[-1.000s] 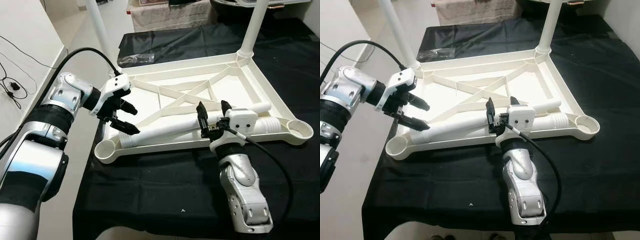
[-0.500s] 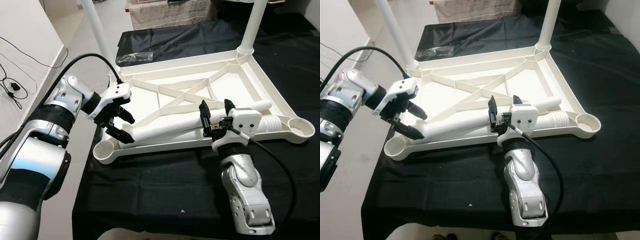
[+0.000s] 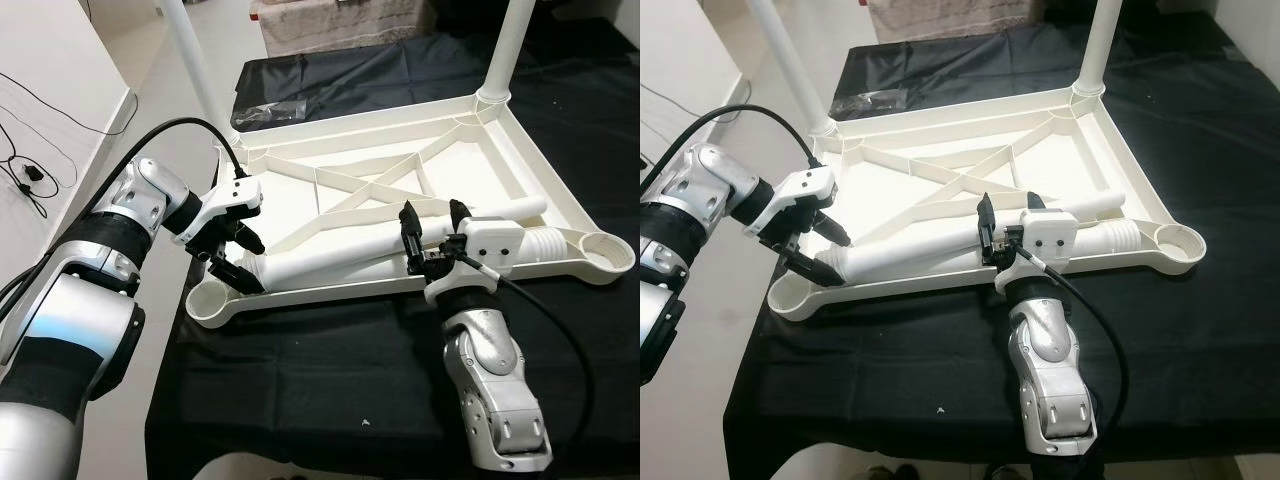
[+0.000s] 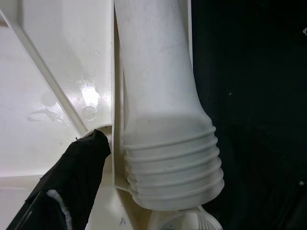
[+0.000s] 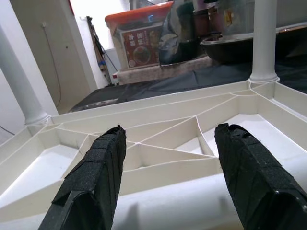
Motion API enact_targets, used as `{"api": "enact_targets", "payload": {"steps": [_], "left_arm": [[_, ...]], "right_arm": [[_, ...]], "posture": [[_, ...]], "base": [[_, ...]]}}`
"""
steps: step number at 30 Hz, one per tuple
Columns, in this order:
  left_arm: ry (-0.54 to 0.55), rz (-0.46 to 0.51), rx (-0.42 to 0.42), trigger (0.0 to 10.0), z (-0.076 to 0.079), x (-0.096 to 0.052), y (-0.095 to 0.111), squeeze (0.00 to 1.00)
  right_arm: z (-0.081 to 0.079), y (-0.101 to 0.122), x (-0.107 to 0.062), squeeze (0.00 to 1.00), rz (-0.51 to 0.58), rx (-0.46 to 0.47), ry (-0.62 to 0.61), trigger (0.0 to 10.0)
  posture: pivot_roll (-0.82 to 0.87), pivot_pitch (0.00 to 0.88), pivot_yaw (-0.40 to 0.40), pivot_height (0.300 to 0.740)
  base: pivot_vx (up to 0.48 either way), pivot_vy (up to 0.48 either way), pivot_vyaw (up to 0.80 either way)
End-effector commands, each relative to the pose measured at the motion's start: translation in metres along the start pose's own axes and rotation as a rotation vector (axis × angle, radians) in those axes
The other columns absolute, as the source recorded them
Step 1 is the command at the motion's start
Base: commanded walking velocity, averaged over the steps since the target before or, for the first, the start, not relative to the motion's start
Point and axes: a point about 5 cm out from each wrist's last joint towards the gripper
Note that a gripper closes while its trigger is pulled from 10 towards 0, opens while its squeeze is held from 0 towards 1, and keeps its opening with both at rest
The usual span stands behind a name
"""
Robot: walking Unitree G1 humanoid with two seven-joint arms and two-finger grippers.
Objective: Building children table
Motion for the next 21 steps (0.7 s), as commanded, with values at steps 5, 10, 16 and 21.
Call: {"api": "enact_targets", "payload": {"steps": [5, 10, 16, 21], "left_arm": [[-0.031, -0.028, -0.009, 10.0, 0.002, 0.001, -0.004, 0.00], [-0.040, -0.025, -0.008, 10.0, 0.004, 0.005, -0.005, 0.00], [-0.057, -0.023, -0.008, 10.0, 0.005, 0.012, -0.006, 0.00], [-0.068, -0.026, -0.011, 4.6, 0.005, 0.015, -0.006, 0.00]], "right_arm": [[-0.001, 0.000, -0.005, 0.00, -0.011, -0.001, -0.008, 10.0], [-0.001, 0.000, -0.007, 0.00, -0.012, 0.000, -0.016, 10.0], [0.000, 0.001, -0.009, 0.00, -0.014, -0.003, -0.026, 10.0], [0.002, 0.001, -0.010, 0.00, -0.014, -0.007, -0.032, 10.0]], "posture": [[0.13, 0.255, 0.139, 0.740], [0.13, 0.261, 0.150, 0.740], [0.12, 0.270, 0.162, 0.740], [0.12, 0.272, 0.164, 0.740]], "base": [[0.000, 0.000, 0.00], [0.000, 0.000, 0.00], [0.000, 0.000, 0.00], [0.000, 0.000, 0.00]]}}
Point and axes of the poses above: a point about 5 cm out from each wrist's last joint towards the gripper, its own x axis pointing out of the wrist towards the gripper, its own y axis along the axis of the wrist's last joint, z = x × y, and after that the axes turned 13 degrees about x, right-handed
